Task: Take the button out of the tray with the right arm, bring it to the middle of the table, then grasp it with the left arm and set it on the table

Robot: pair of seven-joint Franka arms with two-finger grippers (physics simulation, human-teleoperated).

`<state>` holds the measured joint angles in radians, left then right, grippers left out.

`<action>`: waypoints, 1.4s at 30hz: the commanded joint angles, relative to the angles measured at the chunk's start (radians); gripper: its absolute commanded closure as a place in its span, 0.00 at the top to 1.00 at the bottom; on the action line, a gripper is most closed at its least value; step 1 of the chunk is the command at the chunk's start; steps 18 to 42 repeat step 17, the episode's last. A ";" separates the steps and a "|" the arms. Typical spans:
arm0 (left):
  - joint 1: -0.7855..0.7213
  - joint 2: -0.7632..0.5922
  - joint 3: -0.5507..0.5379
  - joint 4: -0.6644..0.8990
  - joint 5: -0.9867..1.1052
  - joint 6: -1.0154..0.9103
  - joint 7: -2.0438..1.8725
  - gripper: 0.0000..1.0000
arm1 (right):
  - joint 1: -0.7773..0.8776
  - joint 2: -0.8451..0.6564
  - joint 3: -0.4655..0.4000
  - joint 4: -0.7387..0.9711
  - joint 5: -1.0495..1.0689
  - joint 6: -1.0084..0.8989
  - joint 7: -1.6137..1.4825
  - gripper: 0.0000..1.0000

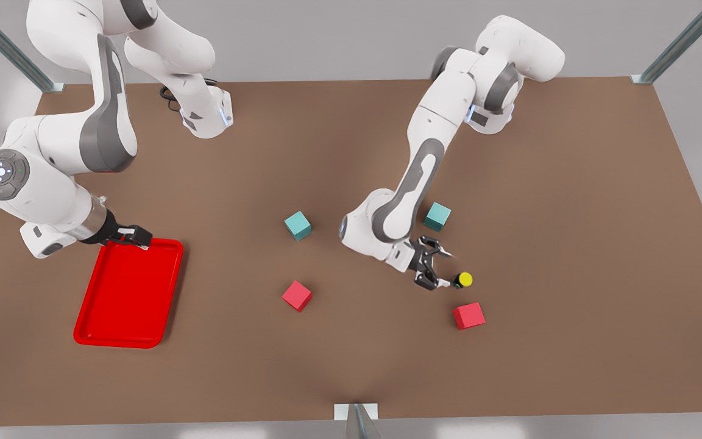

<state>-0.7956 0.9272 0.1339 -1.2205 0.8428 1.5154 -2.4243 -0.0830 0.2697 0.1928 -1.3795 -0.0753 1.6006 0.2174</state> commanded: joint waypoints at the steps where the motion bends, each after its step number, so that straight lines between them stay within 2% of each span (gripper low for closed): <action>1: 0.026 -0.065 -0.027 0.007 -0.207 -0.107 1.104 1.00 | -0.003 0.002 0.000 0.000 0.000 0.010 -0.003 1.00; 2: 0.065 -0.119 -0.023 0.042 -0.359 -0.149 1.584 1.00 | -0.003 0.003 0.000 0.000 0.000 0.019 -0.003 1.00; 3: 0.186 -0.151 -0.019 0.128 -0.608 -0.167 1.921 1.00 | -0.003 0.003 0.000 0.000 0.000 0.019 -0.003 1.00; 4: 0.328 -0.214 -0.020 0.138 -0.798 -0.178 2.126 1.00 | -0.006 0.003 0.000 0.000 0.000 0.021 -0.003 1.00; 5: 0.392 -0.254 -0.020 0.144 -0.872 -0.198 2.202 1.00 | 0.000 0.003 -0.001 0.000 -0.003 0.021 -0.006 1.00; 6: 0.464 -0.272 -0.023 0.237 -0.933 -0.268 2.294 1.00 | 0.000 0.003 0.000 0.000 -0.021 0.021 -0.004 1.00; 7: 0.489 -0.318 -0.017 0.279 -0.932 -0.308 2.427 1.00 | 0.002 0.016 0.002 -0.003 -0.024 0.022 -0.015 1.00; 8: 0.493 -0.436 -0.020 0.247 -0.886 -0.307 2.440 1.00 | 0.003 0.032 0.002 0.000 -0.031 0.022 -0.012 1.00; 9: 0.513 -0.554 -0.030 0.167 -0.877 -0.305 2.504 1.00 | 0.012 0.036 0.005 0.002 -0.052 0.021 -0.007 1.00; 11: 0.527 -0.656 -0.040 0.083 -0.870 -0.290 2.542 1.00 | 0.051 0.034 0.005 0.000 -0.063 0.021 -0.003 1.00; 13: 0.547 -0.771 -0.085 -0.083 -0.823 -0.207 2.555 1.00 | 0.063 0.034 0.007 0.000 -0.127 0.016 -0.115 1.00; 17: 0.550 -0.766 -0.106 -0.089 -0.814 -0.207 2.625 1.00 | 0.061 0.085 0.007 0.008 -0.127 0.018 -0.118 1.00; 42: 0.550 -0.766 -0.106 -0.089 -0.814 -0.207 2.625 1.00 | 0.061 0.085 0.007 0.008 -0.127 0.018 -0.118 1.00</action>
